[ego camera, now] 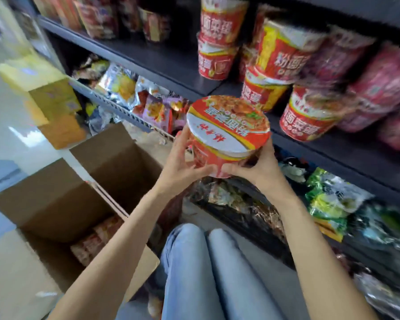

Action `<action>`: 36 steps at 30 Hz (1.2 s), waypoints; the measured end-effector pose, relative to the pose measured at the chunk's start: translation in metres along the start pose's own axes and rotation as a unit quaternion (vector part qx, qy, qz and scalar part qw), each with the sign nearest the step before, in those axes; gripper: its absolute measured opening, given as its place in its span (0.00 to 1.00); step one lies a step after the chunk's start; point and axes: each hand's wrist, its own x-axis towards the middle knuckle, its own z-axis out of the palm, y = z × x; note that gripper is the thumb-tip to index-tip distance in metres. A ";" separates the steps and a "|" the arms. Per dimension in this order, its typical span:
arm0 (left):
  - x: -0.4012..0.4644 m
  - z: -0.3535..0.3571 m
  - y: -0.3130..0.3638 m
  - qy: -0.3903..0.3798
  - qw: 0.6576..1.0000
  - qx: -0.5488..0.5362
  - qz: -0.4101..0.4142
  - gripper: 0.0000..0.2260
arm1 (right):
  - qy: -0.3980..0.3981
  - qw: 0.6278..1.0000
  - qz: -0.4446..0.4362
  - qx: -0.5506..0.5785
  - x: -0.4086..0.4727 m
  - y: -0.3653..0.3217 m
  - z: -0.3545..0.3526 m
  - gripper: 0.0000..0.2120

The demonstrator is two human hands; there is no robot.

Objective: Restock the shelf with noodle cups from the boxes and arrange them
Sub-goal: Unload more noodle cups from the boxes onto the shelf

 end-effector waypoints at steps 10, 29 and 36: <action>0.102 0.138 0.062 -0.083 0.987 0.037 0.135 0.47 | 0.270 0.961 -0.046 -0.019 0.013 -0.019 -0.135 0.46; 0.134 0.156 0.051 -0.133 0.988 0.044 0.059 0.21 | 0.244 0.924 -0.066 -0.287 0.063 0.025 -0.104 0.20; 0.034 0.002 -0.004 0.109 0.893 0.388 0.202 0.12 | 0.069 0.946 -0.207 -0.241 0.036 0.002 0.017 0.10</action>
